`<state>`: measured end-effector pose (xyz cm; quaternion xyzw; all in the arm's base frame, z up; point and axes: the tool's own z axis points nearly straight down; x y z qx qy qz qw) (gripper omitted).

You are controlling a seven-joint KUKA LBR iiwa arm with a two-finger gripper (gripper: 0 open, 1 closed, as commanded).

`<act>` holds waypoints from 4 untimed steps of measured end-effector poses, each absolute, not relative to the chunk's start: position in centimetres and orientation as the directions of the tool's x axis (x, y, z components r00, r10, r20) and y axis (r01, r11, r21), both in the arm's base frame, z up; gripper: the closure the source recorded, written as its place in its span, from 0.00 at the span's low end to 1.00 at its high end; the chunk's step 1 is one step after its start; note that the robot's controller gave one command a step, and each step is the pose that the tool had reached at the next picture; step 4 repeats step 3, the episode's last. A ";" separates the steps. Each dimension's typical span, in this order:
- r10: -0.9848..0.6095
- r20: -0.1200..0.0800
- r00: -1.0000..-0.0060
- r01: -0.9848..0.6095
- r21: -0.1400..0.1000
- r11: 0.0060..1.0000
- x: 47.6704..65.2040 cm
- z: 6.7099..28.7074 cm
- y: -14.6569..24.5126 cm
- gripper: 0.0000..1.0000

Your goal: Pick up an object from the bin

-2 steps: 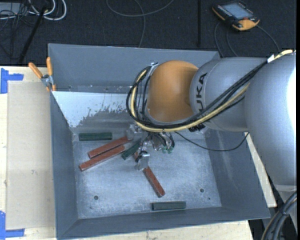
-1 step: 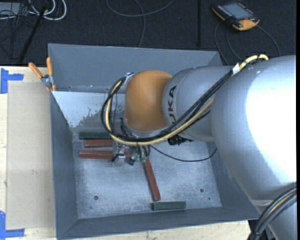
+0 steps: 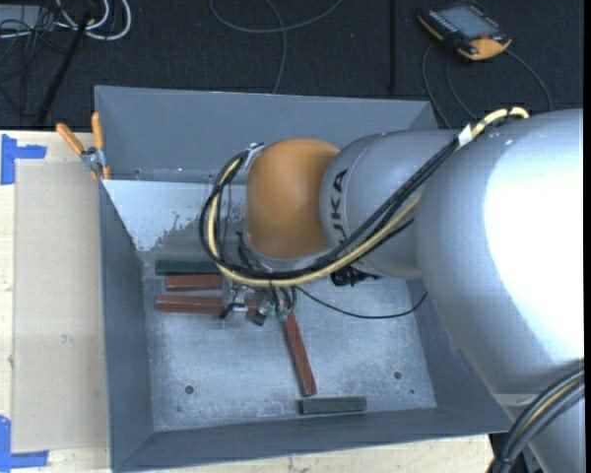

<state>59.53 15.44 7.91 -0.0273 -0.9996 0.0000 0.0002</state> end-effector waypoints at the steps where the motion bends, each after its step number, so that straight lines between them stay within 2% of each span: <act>1: -0.011 -0.001 -1.000 -0.011 0.000 1.000 60.7 19.1 11.1 1.00; 2: -0.010 -0.001 -1.000 -0.010 0.000 1.000 60.7 19.1 11.1 1.00; 3: -0.030 0.002 -1.000 -0.030 -0.001 1.000 59.8 22.1 11.1 1.00; 4: -0.030 0.002 -1.000 -0.030 -0.001 1.000 59.8 22.1 11.1 1.00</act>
Offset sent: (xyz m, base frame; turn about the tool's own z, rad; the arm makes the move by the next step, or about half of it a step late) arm 0.0000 0.0000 0.0000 0.0000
